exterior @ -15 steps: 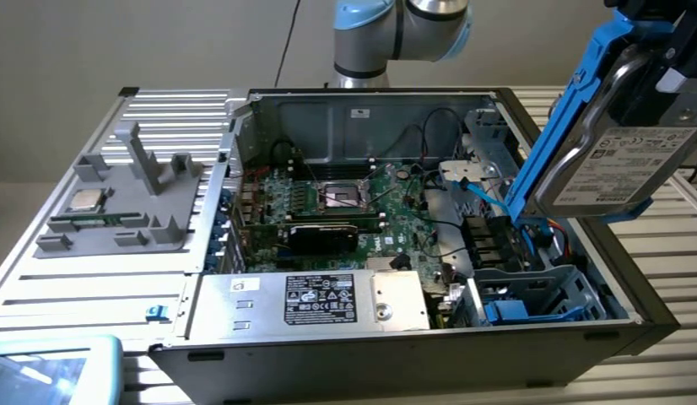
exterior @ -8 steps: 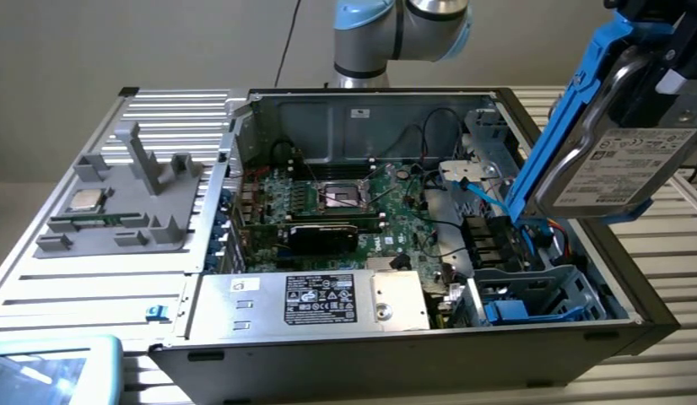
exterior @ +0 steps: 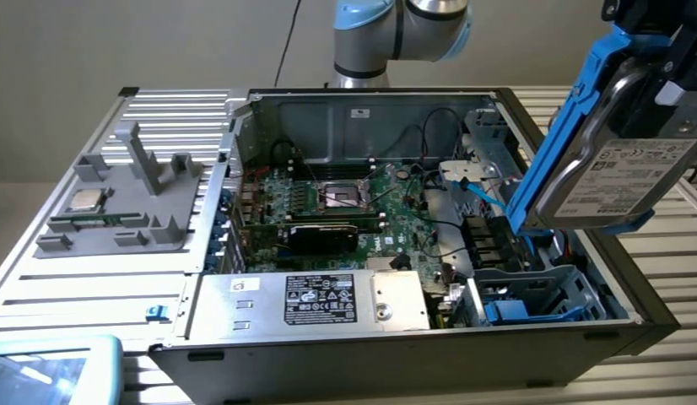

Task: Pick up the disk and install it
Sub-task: 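Insert the disk into the insertion slot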

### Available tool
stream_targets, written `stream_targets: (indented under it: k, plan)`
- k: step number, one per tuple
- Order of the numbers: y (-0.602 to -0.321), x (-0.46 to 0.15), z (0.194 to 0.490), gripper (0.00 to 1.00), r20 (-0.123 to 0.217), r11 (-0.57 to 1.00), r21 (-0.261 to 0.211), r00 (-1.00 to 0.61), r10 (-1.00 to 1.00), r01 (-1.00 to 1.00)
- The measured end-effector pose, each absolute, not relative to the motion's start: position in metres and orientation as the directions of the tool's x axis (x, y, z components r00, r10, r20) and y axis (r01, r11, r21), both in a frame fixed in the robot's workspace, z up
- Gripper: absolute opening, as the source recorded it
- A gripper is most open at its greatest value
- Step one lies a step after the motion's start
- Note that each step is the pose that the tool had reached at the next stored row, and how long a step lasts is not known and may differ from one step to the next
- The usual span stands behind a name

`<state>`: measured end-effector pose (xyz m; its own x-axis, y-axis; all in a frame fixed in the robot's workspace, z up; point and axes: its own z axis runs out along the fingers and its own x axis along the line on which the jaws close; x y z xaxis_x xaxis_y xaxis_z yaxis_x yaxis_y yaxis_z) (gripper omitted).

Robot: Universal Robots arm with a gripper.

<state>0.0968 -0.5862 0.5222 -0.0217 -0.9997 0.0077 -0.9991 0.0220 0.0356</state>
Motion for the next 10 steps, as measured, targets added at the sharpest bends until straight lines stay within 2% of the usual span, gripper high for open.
stream_targets:
  k: [10]
  plan:
    - [-0.586,0.097,0.505,0.37,0.009,0.022,0.036,-0.022,-1.000,-0.999]
